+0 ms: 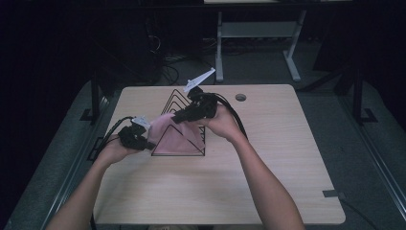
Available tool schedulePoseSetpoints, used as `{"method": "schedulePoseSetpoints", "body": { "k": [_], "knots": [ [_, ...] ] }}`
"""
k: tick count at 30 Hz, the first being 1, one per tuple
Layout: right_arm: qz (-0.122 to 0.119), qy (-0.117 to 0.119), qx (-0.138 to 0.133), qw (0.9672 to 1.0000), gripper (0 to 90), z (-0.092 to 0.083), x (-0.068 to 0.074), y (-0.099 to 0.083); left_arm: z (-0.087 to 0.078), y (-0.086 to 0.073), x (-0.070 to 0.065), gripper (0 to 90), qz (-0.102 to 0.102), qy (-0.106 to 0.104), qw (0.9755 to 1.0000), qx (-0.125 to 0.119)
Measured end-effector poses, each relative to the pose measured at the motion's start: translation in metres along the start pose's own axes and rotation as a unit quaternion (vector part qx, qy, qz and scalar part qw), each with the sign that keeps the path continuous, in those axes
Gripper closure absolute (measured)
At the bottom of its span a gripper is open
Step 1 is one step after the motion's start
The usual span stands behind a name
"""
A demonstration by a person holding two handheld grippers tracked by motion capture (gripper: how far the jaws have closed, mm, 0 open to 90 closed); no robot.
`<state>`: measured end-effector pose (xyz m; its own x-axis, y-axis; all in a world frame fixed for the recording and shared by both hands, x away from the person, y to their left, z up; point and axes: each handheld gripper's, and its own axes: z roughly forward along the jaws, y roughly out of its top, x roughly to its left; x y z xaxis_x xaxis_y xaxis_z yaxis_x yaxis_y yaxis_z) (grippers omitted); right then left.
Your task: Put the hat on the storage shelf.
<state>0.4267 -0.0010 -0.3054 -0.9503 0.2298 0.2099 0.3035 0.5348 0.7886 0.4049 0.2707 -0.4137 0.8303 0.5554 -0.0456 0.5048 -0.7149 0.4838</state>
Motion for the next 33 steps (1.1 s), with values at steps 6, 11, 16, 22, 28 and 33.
{"method": "schedulePoseSetpoints", "body": {
  "k": [6, 11, 16, 22, 28, 33],
  "knots": [
    [0.002, -0.001, 0.002, 1.0000, 73.1, 0.001, 0.000, -0.001, 0.001, -0.001, -0.001, 83.4, 0.014, 0.007, 0.9998, 0.012],
    [0.006, -0.002, -0.012, 0.9999, 61.7, -0.004, 0.000, -0.003, 0.001, -0.001, -0.002, 80.3, 0.000, 0.005, 1.0000, 0.004],
    [0.017, -0.005, -0.031, 0.9994, 55.9, -0.017, -0.002, -0.009, -0.005, -0.001, -0.004, 72.3, 0.003, 0.005, 1.0000, -0.005],
    [0.029, -0.029, -0.048, 0.9980, 47.7, -0.036, -0.005, -0.020, -0.014, -0.003, -0.005, 66.0, -0.003, 0.010, 0.9998, -0.020],
    [0.038, -0.058, -0.054, 0.9961, 39.4, -0.055, -0.008, -0.034, -0.018, -0.004, -0.007, 61.7, -0.009, 0.009, 0.9997, -0.022],
    [0.058, -0.082, -0.055, 0.9934, 33.0, -0.073, -0.013, -0.051, -0.024, -0.006, -0.010, 56.8, -0.010, 0.011, 0.9994, -0.030]
  ]
}}
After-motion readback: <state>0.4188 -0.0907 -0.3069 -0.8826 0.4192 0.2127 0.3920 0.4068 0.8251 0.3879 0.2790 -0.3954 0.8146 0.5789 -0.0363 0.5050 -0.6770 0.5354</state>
